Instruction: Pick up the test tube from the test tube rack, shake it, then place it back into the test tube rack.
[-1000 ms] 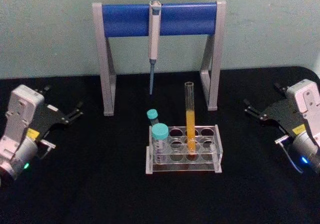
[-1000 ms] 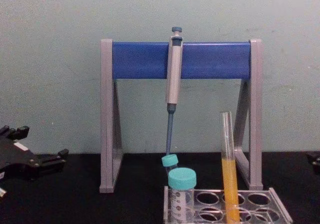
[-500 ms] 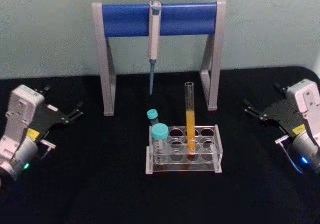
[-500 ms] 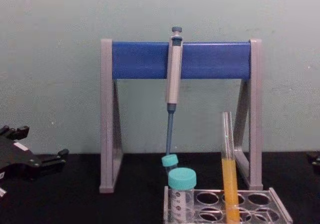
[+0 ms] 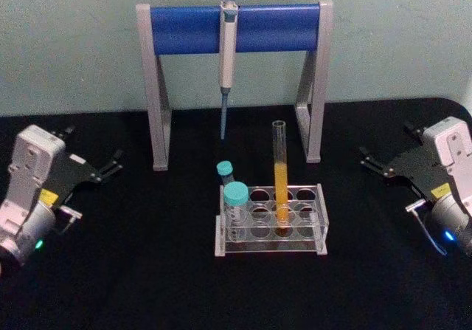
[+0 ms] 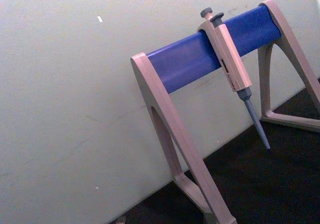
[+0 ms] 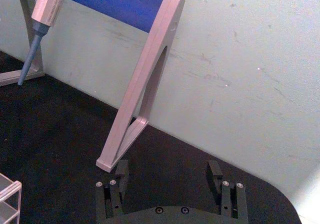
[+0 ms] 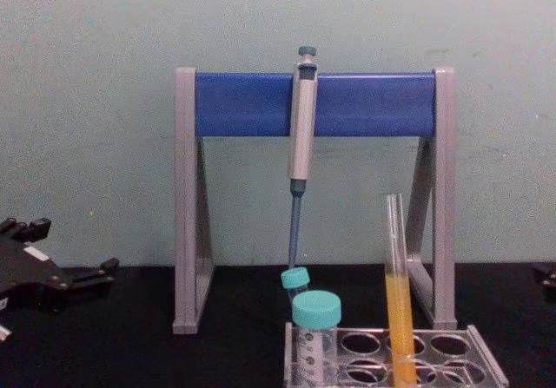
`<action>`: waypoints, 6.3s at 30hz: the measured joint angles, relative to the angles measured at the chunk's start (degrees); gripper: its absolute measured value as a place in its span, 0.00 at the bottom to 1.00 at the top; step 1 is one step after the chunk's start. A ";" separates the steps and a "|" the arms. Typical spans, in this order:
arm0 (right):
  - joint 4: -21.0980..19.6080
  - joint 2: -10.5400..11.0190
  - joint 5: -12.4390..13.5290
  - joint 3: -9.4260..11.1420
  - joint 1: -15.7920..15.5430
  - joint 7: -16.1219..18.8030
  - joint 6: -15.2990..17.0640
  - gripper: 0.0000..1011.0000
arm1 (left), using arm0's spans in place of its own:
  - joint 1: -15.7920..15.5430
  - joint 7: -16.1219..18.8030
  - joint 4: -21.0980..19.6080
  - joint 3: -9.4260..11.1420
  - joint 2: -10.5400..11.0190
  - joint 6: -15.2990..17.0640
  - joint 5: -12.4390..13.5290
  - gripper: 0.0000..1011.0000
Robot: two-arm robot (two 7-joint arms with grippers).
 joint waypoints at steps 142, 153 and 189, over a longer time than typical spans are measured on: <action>0.08 -8.65 13.05 -3.10 9.65 27.55 22.01 0.99 | 0.00 0.00 0.00 0.00 0.00 0.00 0.00 0.99; 0.02 -8.60 13.16 -3.05 9.62 27.54 22.02 0.76 | 0.00 0.00 0.00 0.00 0.00 0.00 0.00 0.99; -0.74 -8.48 13.35 -2.65 8.42 28.15 20.00 0.23 | 0.00 0.00 0.00 0.00 0.00 0.00 0.00 0.99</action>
